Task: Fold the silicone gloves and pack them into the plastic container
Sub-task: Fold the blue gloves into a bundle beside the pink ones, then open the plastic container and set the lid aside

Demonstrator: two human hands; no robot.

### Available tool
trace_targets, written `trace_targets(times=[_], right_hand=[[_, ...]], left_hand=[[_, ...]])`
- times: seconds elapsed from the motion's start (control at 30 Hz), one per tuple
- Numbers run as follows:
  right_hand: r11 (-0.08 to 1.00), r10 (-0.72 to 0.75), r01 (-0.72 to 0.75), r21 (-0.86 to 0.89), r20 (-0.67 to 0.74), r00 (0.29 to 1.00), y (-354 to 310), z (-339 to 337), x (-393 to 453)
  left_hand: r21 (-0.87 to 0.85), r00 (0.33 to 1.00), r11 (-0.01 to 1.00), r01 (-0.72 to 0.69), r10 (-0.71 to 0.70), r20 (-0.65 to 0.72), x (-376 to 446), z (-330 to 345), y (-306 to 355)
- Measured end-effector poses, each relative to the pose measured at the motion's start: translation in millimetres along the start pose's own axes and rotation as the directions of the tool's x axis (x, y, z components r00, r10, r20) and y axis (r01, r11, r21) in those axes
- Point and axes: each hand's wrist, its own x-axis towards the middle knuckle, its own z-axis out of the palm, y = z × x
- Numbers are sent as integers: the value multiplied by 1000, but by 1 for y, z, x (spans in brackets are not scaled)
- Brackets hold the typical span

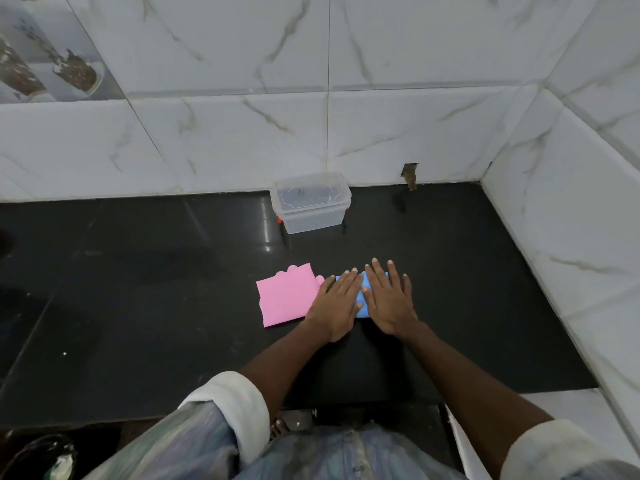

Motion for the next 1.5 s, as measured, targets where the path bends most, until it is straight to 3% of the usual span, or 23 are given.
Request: trace_targets(times=[0.13,0.3,0.43,0.53,0.6,0.7,0.87,0.93,1.03,1.1,1.27,1.5], right_hand=[[1000,-23,26,15,-175,984,-24,-12,17],[990,8,13,142,-147,989,-57,-31,49],[933,103,-52,355,-127,986,-81,-51,81],[868,225,-128,479,-151,963,-92,-66,104],[820,325,-171,546,-199,925,-95,-76,118],[689,458,-189,700,-218,862,-93,-88,138],[493,489,-263,829,-14,872,-89,-103,168],[474,470,-295,830,45,882,-90,-103,179],[403,502,-303,864,68,862,-89,-100,189],[349,530,-306,886,82,844,-89,-98,188],[337,594,-307,890,52,803,-88,-83,167],[260,731,-311,914,24,682,-86,-49,117]], left_hand=[[-9,980,1000,5,-6,-199,4,-19,-6],[-68,932,986,154,-168,-320,16,-50,-21],[-58,896,969,239,-243,-372,30,-79,-47],[-164,800,928,334,-371,-472,39,-100,-64],[-320,684,858,402,-514,-518,44,-111,-76],[-606,540,659,446,-738,-404,50,-126,-96],[-833,616,390,392,-784,-77,69,-139,-116],[-875,587,278,396,-810,9,79,-140,-122],[-884,538,202,421,-841,64,86,-135,-128],[-871,520,200,448,-851,72,82,-130,-129],[-829,489,206,520,-868,91,55,-102,-119],[-699,539,406,589,-842,-34,29,-91,-111]])
